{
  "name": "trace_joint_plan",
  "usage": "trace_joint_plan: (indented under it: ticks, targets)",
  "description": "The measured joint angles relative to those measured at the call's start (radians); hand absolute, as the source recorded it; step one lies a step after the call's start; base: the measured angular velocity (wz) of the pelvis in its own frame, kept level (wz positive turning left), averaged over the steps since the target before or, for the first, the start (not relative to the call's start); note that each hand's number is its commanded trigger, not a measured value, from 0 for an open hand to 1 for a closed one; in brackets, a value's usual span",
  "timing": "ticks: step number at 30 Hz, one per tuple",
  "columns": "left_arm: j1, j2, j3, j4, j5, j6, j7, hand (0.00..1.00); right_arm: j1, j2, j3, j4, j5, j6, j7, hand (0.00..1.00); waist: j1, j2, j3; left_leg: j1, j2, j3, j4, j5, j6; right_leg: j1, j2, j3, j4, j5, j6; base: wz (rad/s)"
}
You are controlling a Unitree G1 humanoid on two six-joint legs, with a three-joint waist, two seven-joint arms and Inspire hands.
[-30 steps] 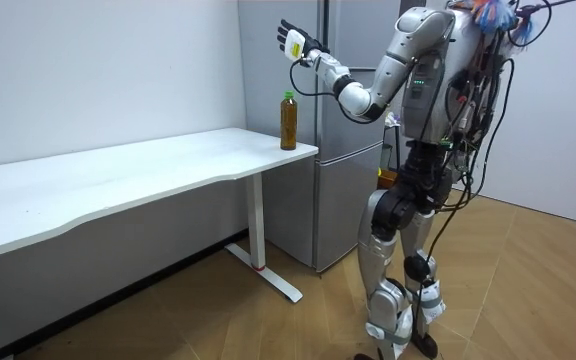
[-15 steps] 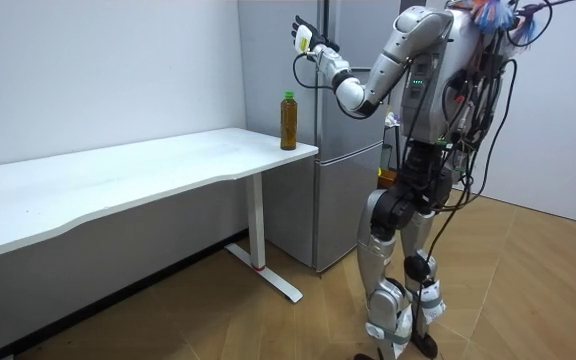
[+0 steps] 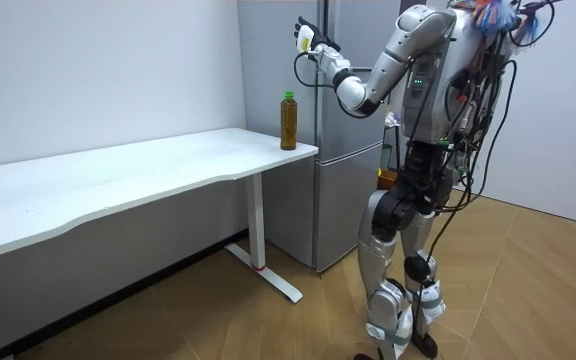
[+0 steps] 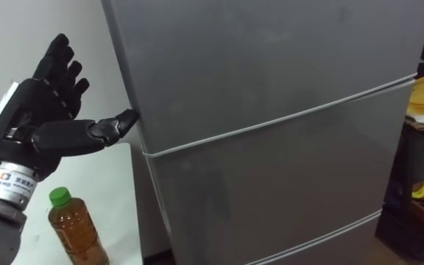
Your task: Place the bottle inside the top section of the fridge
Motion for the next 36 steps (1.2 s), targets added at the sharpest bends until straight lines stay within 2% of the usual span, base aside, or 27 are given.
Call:
trace_joint_plan:
  ticks: [10,20,25,36]
  targets:
    - [0.0,-0.001,-0.013,0.0,0.0,0.0,-0.026,0.0,-0.009,-0.008,0.011,0.004,0.003,0.0,0.0,0.0,0.0,0.008,-0.0044,-0.013,0.0,-0.001,0.001,0.001,0.001,-0.006,0.0,-0.007,-0.003,0.007,0.001,0.01]
    - [0.001,-0.001,-0.056,0.001,-0.001,0.002,-0.068,0.0,-0.017,-0.017,0.039,0.002,0.011,0.0,-0.001,0.0,0.002,0.011,-0.0009,-0.016,0.0,-0.002,0.002,0.004,0.006,-0.004,-0.001,-0.014,-0.002,0.008,0.001,0.03]
    - [0.001,-0.011,-0.133,-0.003,-0.001,0.006,-0.12,0.0,-0.016,-0.022,0.048,0.0,0.018,-0.004,-0.001,0.0,-0.005,0.015,-0.0015,-0.017,0.0,0.003,0.002,0.004,0.006,-0.006,0.0,-0.006,-0.005,0.008,0.001,-0.05]
    - [0.0,-0.017,-0.146,-0.03,-0.004,0.006,-0.12,0.0,-0.017,-0.031,0.081,0.0,0.037,-0.019,0.0,0.0,-0.005,0.015,-0.0014,-0.027,0.0,0.003,-0.001,0.004,0.006,-0.008,-0.001,-0.025,-0.016,0.008,0.001,0.01]
